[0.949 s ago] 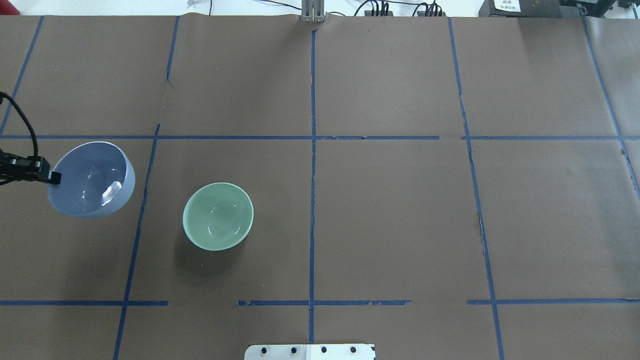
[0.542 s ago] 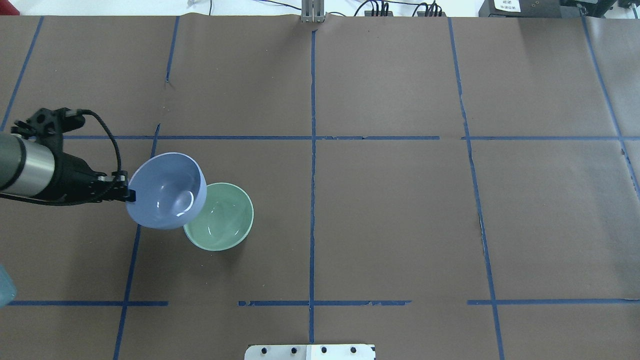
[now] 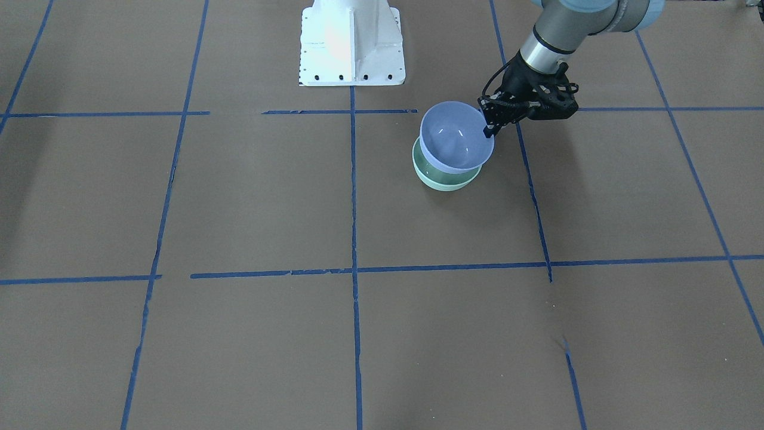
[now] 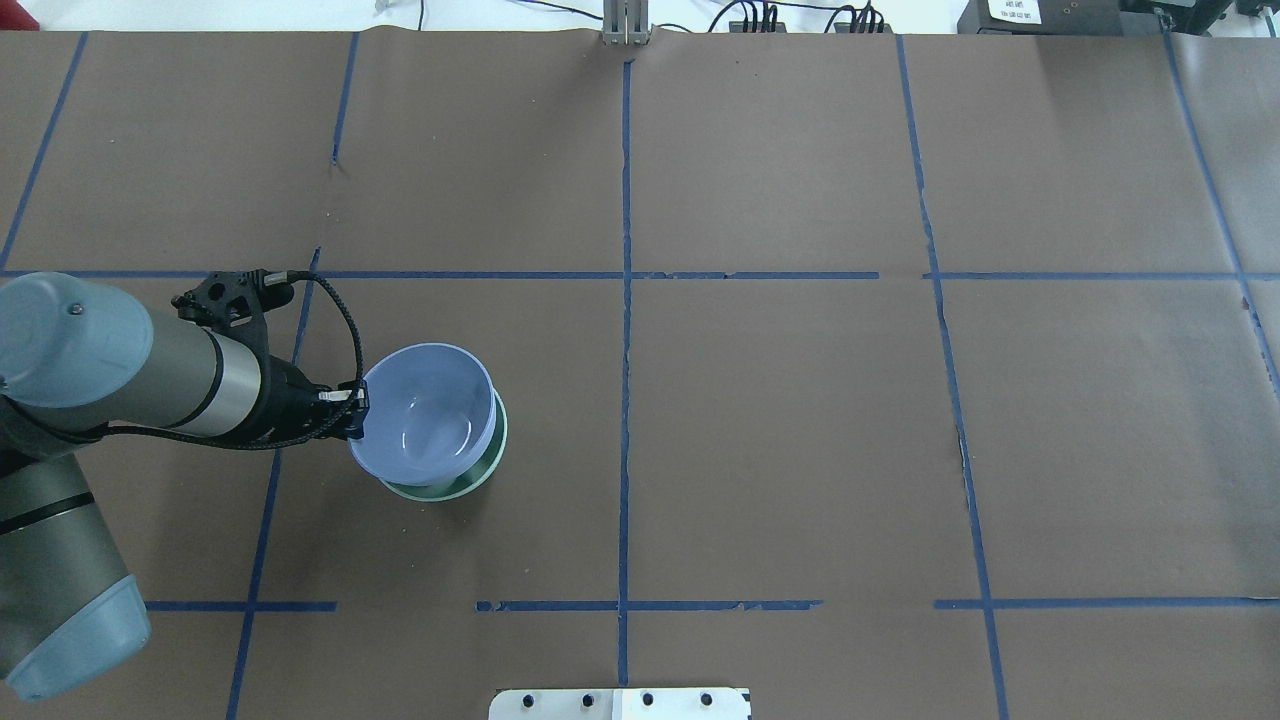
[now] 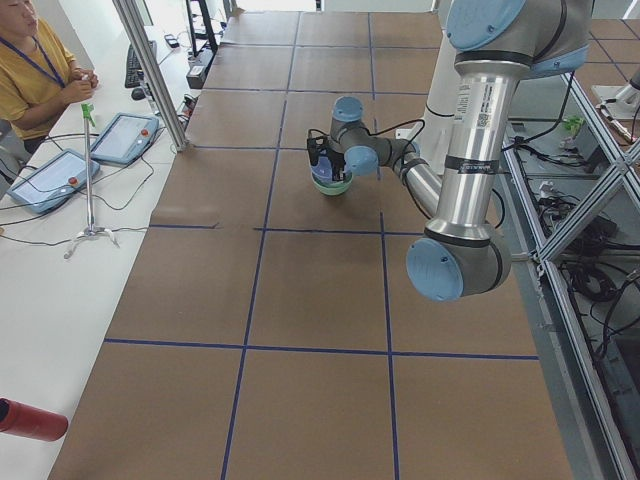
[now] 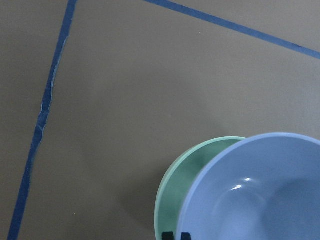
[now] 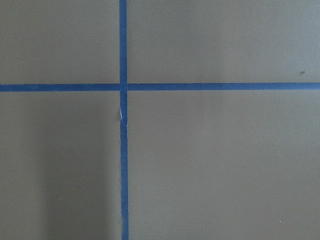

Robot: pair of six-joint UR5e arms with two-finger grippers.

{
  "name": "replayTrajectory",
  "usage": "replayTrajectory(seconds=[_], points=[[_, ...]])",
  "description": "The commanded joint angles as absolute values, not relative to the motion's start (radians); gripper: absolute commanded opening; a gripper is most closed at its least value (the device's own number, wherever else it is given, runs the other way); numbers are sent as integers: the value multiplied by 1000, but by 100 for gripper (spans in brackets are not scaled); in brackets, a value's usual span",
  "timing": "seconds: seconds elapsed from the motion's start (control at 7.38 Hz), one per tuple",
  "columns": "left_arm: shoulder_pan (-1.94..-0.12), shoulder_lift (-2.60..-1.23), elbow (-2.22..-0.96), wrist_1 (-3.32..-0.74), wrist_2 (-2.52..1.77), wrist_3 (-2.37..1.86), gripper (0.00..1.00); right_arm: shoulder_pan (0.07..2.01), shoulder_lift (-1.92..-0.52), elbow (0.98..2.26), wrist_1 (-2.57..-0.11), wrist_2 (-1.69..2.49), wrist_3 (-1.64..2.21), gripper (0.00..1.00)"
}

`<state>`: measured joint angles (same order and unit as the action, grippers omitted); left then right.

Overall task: Stack blue bowl on green bowl
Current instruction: 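Lower the blue bowl into the green bowl and open the left gripper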

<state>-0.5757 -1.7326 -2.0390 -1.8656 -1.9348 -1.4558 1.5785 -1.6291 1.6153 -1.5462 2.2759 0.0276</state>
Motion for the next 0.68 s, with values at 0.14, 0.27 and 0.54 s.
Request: replayTrajectory(seconds=[0.14,0.27,0.54], points=[[-558,-1738,-1994,-1867,-1928,-1457,0,1578,-1629,1615,-1546,2275,28,100],[-554,-1740,-1996,-1868,-1930,-1457,1,1578,-1629,1615,-1546,2275,28,100],[-555,-1741,-1997,-1870,-1939,-1460,100,1578,-1629,1615,-1548,2275,28,100]])
